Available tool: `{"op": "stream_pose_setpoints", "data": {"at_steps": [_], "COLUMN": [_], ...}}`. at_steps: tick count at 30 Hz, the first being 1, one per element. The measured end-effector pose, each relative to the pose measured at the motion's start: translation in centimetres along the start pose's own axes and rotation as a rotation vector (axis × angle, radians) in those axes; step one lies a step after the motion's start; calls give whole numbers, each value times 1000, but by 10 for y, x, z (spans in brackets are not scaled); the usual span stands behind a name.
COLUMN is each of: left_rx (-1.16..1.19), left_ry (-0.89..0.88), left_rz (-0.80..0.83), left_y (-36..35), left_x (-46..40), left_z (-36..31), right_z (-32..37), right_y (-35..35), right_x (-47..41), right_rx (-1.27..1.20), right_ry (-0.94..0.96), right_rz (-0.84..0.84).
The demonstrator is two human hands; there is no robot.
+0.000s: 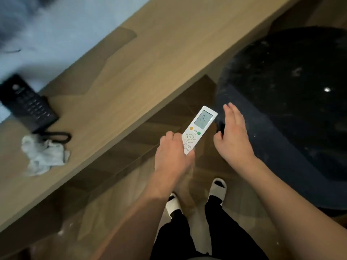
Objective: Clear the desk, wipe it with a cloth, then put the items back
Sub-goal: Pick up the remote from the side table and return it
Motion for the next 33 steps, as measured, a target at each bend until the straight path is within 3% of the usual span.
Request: {"op": "stream_pose_setpoints", "data": {"at_steps": [11,22,33], "left_rx": [275,481,542], "left_ry": [476,824,1064], "left_rz": [-103,-286,-386], "left_y": [33,41,37], "left_x": [60,202,301], "left_z": [253,524,687], "right_z": [203,419,561], "right_y": [-166,-358,-493], "right_x": [36,179,282], "right_rx": [-53,-178,-275], "right_ry": [311,447,622], "right_rz": [282,567,803]}}
Point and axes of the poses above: each hand's wrist, its own x-axis away from the middle knuckle, its own y-axis out of the back of the hand, z = x × y, the point moved 5 cm from there along -x, towards the middle knuckle, and after that the axes turned 15 degrees about y, right-handed, at the moved point
